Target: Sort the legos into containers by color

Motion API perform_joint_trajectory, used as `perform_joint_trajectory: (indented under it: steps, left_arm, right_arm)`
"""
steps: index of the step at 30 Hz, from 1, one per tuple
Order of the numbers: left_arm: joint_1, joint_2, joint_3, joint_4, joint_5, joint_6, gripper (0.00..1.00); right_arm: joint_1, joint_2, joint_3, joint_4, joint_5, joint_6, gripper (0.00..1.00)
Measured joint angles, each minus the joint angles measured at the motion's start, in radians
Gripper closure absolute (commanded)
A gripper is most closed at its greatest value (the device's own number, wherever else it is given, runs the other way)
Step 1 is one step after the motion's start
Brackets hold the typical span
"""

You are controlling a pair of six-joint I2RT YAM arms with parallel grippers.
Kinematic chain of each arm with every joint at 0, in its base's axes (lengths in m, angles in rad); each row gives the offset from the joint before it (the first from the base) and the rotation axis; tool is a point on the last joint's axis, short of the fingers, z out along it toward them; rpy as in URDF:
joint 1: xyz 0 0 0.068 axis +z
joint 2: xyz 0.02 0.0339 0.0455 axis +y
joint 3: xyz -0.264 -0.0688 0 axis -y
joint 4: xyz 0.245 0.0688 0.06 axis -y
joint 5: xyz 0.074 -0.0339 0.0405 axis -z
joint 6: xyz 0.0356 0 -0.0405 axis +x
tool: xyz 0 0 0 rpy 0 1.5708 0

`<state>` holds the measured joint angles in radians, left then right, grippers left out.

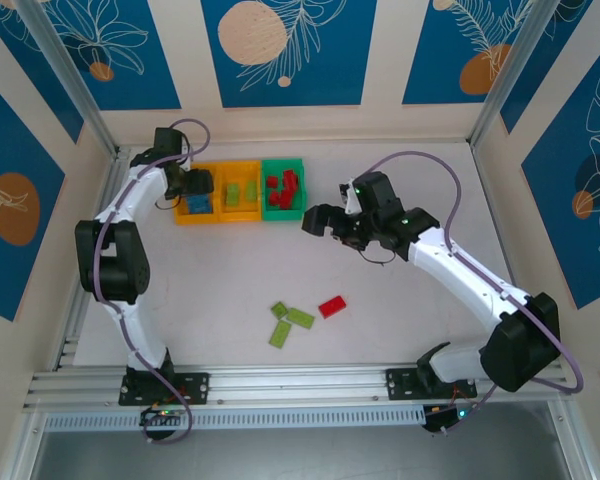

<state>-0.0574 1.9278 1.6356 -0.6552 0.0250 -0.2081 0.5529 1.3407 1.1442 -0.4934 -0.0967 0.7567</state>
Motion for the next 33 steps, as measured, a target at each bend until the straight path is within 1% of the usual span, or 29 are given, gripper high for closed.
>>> perform_joint_trajectory:
  steps: [3, 7, 11, 16, 17, 21, 24, 26, 30, 33]
  left_arm:
    - [0.0, -0.001, 0.007, 0.004, 0.0, 0.003, 0.2]
    - [0.0, -0.021, 0.007, 0.002, 0.001, 0.007, 0.2]
    - [-0.003, -0.114, -0.016, 0.009, 0.047, 0.007, 0.2]
    - [-0.037, -0.353, -0.124, 0.036, 0.149, 0.018, 0.22]
    - [-0.045, -0.389, -0.135, 0.039, 0.165, 0.026, 0.22]
    - [-0.079, -0.512, -0.181, 0.049, 0.236, 0.08, 0.22]
    - [-0.09, -0.553, -0.228, 0.048, 0.259, 0.118, 0.22]
    - [-0.092, -0.562, -0.263, 0.048, 0.263, 0.138, 0.22]
    - [-0.092, -0.558, -0.303, 0.035, 0.263, 0.157, 0.21]
    - [-0.093, -0.556, -0.306, 0.034, 0.263, 0.166, 0.21]
  right_arm:
    - [0.014, 0.023, 0.024, 0.0, -0.003, -0.007, 0.02]
    - [0.024, 0.051, 0.034, 0.001, -0.01, -0.011, 0.02]
    - [0.046, 0.087, 0.056, -0.011, 0.005, -0.047, 0.02]
    - [0.176, 0.178, 0.138, -0.069, 0.078, -0.182, 0.05]
    - [0.196, 0.192, 0.146, -0.081, 0.09, -0.201, 0.05]
    - [0.339, 0.303, 0.195, -0.154, 0.175, -0.352, 0.06]
    - [0.428, 0.391, 0.205, -0.2, 0.232, -0.438, 0.08]
    - [0.467, 0.451, 0.207, -0.229, 0.254, -0.475, 0.09]
    - [0.493, 0.559, 0.235, -0.278, 0.285, -0.523, 0.17]
    - [0.499, 0.612, 0.262, -0.291, 0.293, -0.543, 0.23]
